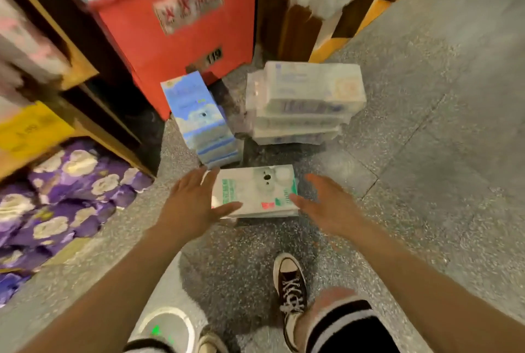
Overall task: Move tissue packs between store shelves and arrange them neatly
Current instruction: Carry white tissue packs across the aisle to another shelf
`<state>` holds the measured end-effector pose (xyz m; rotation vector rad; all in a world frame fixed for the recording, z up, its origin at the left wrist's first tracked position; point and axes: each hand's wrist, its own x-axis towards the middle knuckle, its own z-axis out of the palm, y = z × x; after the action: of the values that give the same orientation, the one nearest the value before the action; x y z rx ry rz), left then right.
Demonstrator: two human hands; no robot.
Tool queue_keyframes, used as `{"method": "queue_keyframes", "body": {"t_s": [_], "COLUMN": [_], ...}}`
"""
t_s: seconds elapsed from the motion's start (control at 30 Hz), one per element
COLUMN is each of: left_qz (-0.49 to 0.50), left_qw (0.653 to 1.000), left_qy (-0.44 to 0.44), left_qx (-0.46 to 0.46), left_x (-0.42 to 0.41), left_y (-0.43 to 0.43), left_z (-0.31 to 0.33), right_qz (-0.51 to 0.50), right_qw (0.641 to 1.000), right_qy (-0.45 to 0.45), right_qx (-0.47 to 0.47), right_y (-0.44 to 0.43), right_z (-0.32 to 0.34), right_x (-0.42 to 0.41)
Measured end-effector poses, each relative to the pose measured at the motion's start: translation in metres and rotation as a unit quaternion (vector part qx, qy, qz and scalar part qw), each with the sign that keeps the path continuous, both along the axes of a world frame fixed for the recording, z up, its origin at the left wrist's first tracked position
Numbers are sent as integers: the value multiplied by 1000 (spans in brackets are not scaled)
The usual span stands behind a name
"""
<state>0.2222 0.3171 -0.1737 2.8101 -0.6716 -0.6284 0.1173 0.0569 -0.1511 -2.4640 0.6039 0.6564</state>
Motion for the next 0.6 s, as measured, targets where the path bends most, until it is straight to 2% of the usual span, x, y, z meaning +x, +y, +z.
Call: {"method": "queue_keyframes", "body": {"t_s": [0.1, 0.2, 0.3, 0.4, 0.5, 0.6], "left_qz": [59, 172, 293, 349, 392, 436], "left_qw": [998, 983, 950, 917, 895, 861], "left_qy": [9, 9, 82, 148, 163, 184], "left_qx": [-34, -66, -67, -121, -140, -188], "left_x": [26, 43, 53, 55, 57, 62], "left_y": [-8, -12, -11, -8, -7, -4], "left_z": [-106, -192, -264, -305, -326, -330], "right_qz": [-34, -115, -191, -224, -232, -292], "right_qw": [999, 991, 975, 959, 943, 912], "right_qy": [-1, 14, 27, 17, -6, 1], "right_qx": [18, 63, 112, 173, 238, 290], "right_y": [-18, -29, -38, -40, -41, -42], "right_z": [-100, -181, -245, -290, -315, -322], "right_x": [26, 48, 66, 73, 78, 84]}}
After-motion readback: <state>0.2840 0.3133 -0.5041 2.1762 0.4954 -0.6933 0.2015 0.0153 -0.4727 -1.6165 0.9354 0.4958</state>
